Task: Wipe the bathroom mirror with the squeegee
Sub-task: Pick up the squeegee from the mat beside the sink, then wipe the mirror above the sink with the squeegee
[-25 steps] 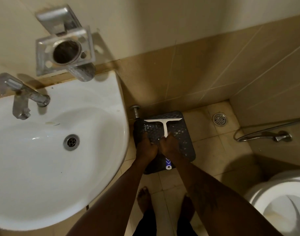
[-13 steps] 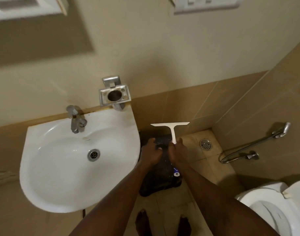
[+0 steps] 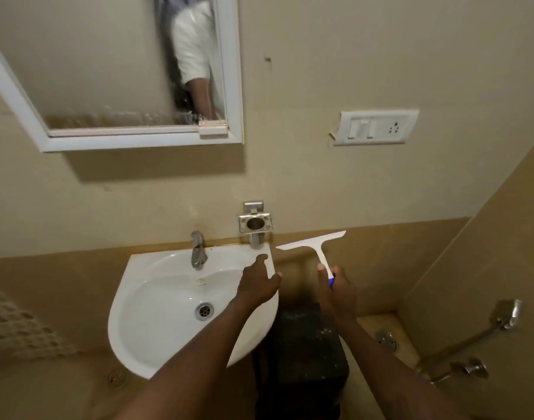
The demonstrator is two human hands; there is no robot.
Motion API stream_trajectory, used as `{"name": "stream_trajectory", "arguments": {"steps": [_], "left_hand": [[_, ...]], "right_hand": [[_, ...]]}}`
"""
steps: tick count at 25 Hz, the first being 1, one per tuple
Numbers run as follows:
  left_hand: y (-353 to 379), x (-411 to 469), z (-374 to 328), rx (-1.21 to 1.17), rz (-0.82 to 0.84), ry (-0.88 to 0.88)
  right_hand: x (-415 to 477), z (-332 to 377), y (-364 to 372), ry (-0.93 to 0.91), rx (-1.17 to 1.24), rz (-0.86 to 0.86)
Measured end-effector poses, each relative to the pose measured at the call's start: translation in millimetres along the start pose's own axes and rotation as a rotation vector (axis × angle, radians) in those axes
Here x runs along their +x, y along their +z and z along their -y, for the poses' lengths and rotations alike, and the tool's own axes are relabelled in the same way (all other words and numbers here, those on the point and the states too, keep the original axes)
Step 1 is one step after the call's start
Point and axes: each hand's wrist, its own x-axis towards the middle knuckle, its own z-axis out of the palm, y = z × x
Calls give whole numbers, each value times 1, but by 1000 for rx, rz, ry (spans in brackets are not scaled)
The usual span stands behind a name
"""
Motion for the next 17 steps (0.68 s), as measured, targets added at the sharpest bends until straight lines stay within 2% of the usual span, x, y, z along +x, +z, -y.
{"name": "stream_trajectory", "arguments": {"steps": [8, 17], "left_hand": [[-86, -52, -11, 71, -219, 37], [-204, -99, 16, 44, -409, 79]], "right_hand": [[-13, 68, -25, -232, -50, 80], [-47, 169, 3, -449, -22, 72]]}}
